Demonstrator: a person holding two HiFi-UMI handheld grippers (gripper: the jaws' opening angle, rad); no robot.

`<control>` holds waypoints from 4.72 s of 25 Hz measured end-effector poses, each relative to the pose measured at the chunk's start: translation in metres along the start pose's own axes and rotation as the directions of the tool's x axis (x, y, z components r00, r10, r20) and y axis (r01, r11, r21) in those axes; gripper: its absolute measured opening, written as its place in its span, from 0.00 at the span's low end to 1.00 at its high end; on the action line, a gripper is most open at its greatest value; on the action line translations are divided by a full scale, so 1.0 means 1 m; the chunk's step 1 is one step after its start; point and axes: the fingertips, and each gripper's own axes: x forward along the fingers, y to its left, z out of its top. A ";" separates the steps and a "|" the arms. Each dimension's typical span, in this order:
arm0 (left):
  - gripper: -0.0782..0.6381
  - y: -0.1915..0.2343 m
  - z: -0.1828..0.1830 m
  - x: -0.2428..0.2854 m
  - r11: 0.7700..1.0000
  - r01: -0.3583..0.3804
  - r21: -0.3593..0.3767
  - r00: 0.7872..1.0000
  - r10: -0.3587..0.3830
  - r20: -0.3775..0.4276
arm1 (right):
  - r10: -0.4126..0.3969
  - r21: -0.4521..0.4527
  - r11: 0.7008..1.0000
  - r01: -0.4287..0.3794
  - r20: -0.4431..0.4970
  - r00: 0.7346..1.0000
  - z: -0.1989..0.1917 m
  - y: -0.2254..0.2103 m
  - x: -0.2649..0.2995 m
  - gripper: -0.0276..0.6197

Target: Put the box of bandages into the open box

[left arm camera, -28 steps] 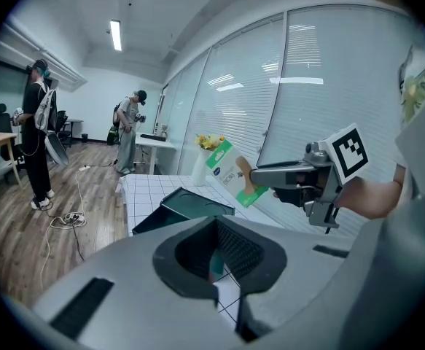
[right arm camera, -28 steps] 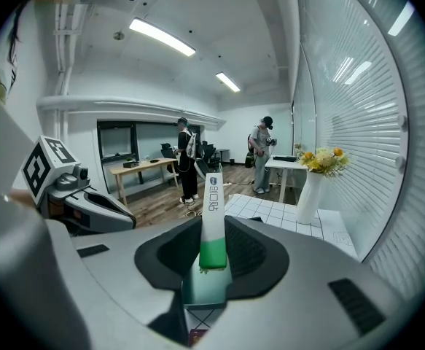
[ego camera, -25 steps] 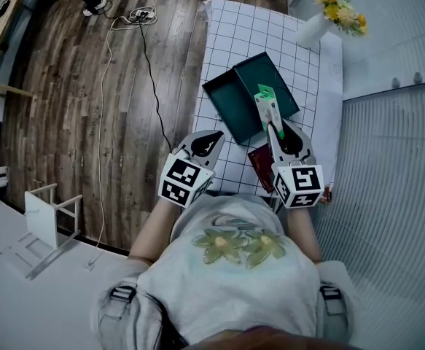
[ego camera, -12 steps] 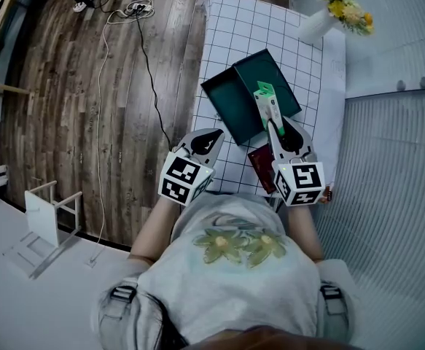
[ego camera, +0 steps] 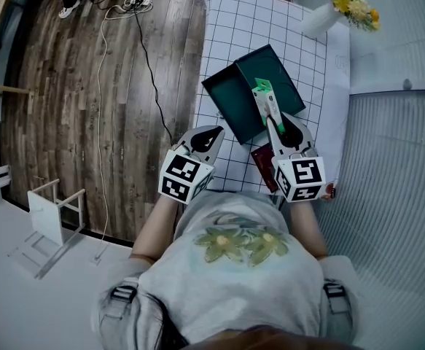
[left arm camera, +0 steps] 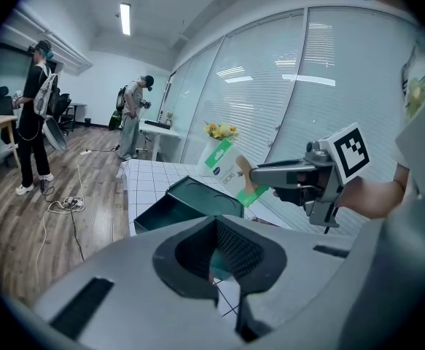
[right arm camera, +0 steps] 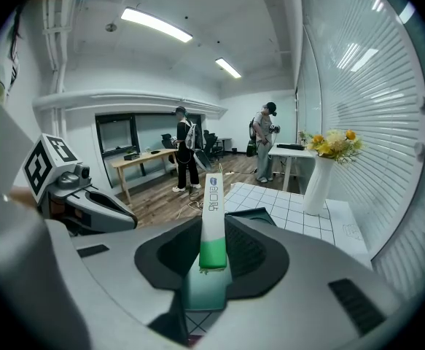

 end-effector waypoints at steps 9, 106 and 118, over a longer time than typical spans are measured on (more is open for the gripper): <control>0.12 0.012 -0.002 0.006 1.000 -0.001 -0.014 1.000 0.001 -0.010 | 0.015 -0.006 1.000 -0.015 -0.027 1.000 -0.004 0.002 0.016 0.18; 0.12 0.022 -0.035 0.049 0.997 0.004 -0.082 0.991 -0.015 -0.132 | 0.092 -0.068 0.991 -0.116 -0.288 0.953 -0.109 -0.002 0.113 0.18; 0.12 0.022 -0.034 0.052 0.997 0.004 -0.083 0.991 -0.016 -0.134 | 0.080 -0.117 0.985 -0.126 -0.334 0.939 -0.116 -0.001 0.116 0.18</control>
